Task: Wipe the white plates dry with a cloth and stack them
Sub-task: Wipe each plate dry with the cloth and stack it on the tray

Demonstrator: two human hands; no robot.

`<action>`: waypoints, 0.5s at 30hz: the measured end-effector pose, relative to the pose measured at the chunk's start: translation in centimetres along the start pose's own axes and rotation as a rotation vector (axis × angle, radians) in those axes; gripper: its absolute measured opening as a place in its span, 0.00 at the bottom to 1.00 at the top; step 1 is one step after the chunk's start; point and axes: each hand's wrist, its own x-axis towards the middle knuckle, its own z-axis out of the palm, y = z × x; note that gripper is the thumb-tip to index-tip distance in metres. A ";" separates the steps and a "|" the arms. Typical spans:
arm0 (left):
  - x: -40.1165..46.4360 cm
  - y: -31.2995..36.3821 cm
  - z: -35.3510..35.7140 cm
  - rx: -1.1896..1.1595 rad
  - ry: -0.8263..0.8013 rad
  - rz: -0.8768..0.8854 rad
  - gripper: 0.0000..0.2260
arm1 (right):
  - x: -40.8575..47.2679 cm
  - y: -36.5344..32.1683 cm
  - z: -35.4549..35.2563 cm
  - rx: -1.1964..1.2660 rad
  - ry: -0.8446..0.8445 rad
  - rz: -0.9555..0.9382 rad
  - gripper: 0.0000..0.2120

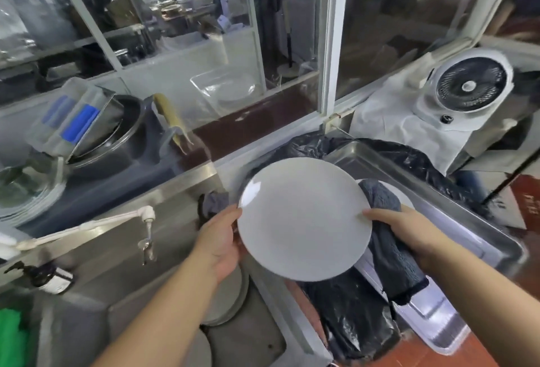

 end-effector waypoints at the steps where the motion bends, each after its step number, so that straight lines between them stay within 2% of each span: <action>1: 0.7 -0.4 1.5 0.022 -0.011 -0.005 0.12 | 0.4 0.4 -1.4 -0.005 0.018 0.011 0.05; 6: 4.4 -3.1 8.0 0.146 -0.042 -0.067 0.12 | 2.7 2.6 -7.5 0.007 0.135 0.058 0.13; 9: 6.9 -5.1 11.0 0.207 -0.046 -0.110 0.14 | 4.2 4.3 -10.5 -0.014 0.199 0.075 0.13; 15: 11.1 -9.0 16.0 0.341 -0.105 -0.175 0.12 | 7.1 8.3 -13.9 0.020 0.423 0.082 0.10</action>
